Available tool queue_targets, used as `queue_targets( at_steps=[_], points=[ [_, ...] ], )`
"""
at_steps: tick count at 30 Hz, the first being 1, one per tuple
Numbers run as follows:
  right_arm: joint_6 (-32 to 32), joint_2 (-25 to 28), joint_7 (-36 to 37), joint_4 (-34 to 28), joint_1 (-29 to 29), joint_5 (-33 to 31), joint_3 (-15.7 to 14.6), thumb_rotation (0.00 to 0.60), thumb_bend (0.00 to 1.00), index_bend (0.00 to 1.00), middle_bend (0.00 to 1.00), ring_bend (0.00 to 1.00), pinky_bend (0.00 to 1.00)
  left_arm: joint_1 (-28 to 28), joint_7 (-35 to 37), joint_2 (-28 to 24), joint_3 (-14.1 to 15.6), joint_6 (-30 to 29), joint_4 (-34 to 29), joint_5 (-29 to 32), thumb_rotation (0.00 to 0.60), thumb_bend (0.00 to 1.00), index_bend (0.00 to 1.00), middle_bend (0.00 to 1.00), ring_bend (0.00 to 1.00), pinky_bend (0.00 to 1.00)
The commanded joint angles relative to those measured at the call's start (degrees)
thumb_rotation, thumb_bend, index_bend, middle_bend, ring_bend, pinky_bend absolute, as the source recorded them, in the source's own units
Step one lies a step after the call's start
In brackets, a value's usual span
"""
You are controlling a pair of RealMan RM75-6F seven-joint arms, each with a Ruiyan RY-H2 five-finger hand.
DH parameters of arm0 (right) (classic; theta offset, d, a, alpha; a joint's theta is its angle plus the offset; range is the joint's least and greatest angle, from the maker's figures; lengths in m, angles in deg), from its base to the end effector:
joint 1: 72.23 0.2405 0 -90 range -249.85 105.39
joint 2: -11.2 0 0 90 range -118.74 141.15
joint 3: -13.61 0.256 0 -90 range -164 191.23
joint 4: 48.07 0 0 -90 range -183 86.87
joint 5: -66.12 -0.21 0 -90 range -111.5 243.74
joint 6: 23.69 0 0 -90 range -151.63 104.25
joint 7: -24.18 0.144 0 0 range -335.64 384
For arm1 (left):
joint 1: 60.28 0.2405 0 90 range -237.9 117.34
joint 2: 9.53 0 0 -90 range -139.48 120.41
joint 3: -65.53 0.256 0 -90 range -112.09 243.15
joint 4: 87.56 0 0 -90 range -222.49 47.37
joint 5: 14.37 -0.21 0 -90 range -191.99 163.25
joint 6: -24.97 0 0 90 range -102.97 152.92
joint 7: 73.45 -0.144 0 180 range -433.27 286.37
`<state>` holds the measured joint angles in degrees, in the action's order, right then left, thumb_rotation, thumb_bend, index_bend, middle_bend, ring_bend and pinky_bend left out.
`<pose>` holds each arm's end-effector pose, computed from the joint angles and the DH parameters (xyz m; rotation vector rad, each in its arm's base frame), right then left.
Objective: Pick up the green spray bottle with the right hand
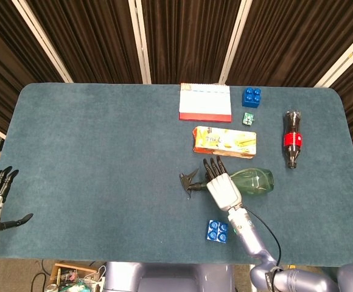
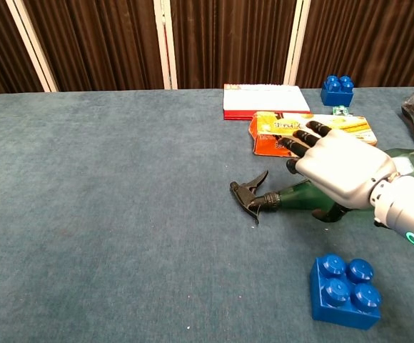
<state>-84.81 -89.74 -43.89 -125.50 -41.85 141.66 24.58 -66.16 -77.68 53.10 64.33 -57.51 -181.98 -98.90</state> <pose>-0.1692 -0.2968 -0.0590 1.9053 -0.1513 0.4461 -0.3109 0.1797 0.1555 -1.4381 -0.9076 -0.8141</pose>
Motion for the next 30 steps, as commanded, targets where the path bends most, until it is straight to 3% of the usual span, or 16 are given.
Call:
queue_targets(
  at_steps=[1, 6, 13, 22, 30],
  points=[
    [1.3, -0.5, 1.7, 2.5, 1.0, -1.1, 0.1, 0.600, 0.37, 0.34, 0.00, 0.00, 0.00, -0.4, -0.7, 0.3, -0.4, 0.7, 0.1, 0.7, 0.600, 0.00, 0.00, 0.00, 0.00, 0.04],
    [1.1, -1.0, 4.8, 5.7, 1.9, -0.6, -0.4, 0.600, 0.44, 0.62, 0.02, 0.00, 0.00, -0.8, -1.4, 0.7, -0.6, 1.6, 0.1, 1.6, 0.600, 0.00, 0.00, 0.00, 0.00, 0.04],
    [-2.1, -1.5, 7.2, 7.5, 1.9, 1.8, -1.3, 0.600, 0.53, 0.90, 0.21, 0.00, 0.00, -0.7, -1.5, 0.6, -0.6, 1.2, -0.1, 1.4, 0.600, 0.00, 0.00, 0.00, 0.00, 0.04],
    [-9.9, 0.9, 11.2, 4.5, 0.6, 7.6, -2.6, 0.600, 0.54, 0.93, 0.24, 0.00, 0.02, 0.1, -0.2, 0.1, -0.1, -0.4, -0.1, -0.1, 0.600, 0.00, 0.00, 0.00, 0.00, 0.04],
    [-19.5, 5.6, 28.2, -1.9, -0.3, 16.0, -1.9, 0.600, 0.53, 0.95, 0.26, 0.00, 0.05, 0.7, 0.8, -0.2, 0.3, -2.0, -0.2, -1.9, 0.600, 0.00, 0.00, 0.00, 0.00, 0.04]
  ],
)
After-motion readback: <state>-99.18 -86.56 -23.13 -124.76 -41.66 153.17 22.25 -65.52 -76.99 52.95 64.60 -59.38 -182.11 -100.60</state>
